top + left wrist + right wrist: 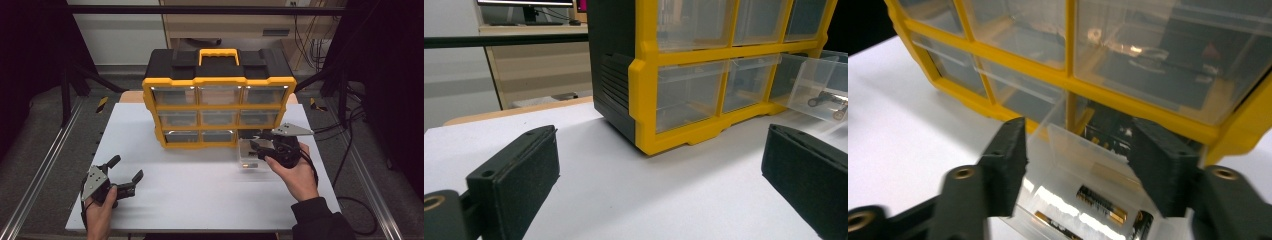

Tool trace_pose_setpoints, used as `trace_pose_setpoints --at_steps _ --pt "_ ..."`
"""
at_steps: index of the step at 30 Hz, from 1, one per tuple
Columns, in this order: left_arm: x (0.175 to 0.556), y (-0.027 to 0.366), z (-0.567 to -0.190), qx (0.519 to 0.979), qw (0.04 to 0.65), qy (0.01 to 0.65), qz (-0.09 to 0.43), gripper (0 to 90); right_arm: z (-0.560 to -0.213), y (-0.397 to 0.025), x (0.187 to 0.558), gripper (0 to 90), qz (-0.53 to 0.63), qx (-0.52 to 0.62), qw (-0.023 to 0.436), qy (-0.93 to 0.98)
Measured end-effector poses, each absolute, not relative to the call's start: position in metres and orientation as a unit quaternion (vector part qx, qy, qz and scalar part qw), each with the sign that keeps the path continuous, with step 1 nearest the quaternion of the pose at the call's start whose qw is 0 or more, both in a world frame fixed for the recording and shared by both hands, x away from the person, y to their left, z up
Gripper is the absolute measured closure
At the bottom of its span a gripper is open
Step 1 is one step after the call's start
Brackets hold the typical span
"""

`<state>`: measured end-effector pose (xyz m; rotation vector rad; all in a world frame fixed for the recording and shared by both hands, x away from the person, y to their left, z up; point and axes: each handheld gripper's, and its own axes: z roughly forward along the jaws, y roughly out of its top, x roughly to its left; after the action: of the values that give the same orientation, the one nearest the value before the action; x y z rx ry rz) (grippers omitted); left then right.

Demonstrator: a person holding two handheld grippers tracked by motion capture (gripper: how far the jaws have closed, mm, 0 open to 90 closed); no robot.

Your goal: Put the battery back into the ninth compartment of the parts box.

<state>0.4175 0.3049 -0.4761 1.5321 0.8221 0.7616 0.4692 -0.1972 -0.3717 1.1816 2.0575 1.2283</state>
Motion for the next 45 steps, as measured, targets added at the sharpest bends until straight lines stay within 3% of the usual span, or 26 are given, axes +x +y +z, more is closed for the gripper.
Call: trace_pose_setpoints --at_steps 5,11,45 --pt "0.417 0.305 -0.476 0.656 0.583 0.352 0.327 1.7 -0.37 -0.196 0.468 18.4 0.471 0.421 0.244 0.736" --pt "0.417 0.305 -0.476 0.655 0.583 0.352 0.327 1.7 -0.368 -0.199 0.466 7.9 0.494 0.422 0.256 0.716" --pt "0.412 0.321 -0.472 0.639 0.591 0.362 0.334 1.5 -0.372 -0.239 0.431 4.1 0.561 0.381 0.324 0.659"
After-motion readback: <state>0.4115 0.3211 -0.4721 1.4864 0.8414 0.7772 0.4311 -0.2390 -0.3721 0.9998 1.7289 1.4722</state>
